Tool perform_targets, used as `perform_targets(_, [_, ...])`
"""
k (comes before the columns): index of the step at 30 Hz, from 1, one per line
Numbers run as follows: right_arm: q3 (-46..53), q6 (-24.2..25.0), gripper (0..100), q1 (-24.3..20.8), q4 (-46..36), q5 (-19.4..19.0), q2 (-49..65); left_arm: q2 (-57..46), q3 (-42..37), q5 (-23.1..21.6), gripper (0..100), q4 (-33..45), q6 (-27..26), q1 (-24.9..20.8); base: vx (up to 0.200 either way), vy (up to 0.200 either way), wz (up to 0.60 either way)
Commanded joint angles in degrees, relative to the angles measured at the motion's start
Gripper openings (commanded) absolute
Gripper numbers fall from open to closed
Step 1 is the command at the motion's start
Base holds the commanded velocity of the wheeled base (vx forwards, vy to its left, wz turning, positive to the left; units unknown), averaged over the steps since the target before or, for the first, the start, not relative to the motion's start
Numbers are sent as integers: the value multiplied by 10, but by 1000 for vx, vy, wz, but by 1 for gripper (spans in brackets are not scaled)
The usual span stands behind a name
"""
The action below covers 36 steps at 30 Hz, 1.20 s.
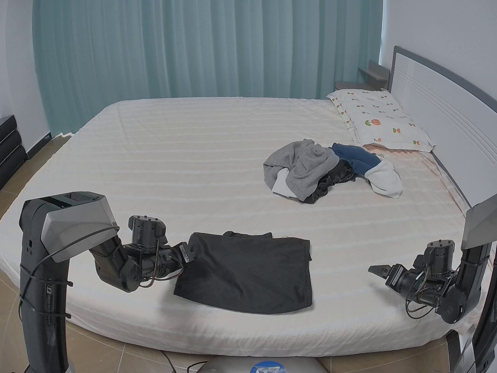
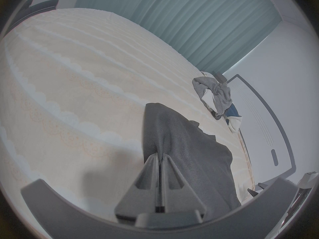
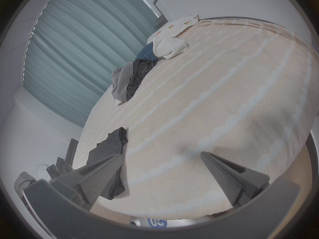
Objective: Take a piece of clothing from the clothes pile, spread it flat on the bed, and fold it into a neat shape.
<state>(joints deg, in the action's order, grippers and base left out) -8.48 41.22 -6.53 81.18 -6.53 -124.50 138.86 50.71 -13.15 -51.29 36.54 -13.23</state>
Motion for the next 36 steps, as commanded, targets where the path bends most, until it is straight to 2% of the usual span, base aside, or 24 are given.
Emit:
perform_targets(1, [-1,0,100,0,0,-1,-7,-3,-8,1,0,0,0,3,0,0,0])
perform_targets(5, [-2,0,100,1,0,-1,-11,-4,-11,8,0,1,-1,3,0,0,0])
perform_targets(7, [-7,1,100,3,0,-1,-20,-9,-15,30,0,2,-1,0,0,0,0])
perform_targets(19, [-7,1,100,-4,-1,0,-19,-10,-16,31,0,2,0,3,0,0,0])
perform_targets(32, [-18,1,100,-15,-1,0,-16,-29,-26,33,0,3,4,2,0,200,0])
perform_targets(36, [-37,0,100,-24,-8,1,-8,-37,-26,49,0,2,43,2,0,200,0])
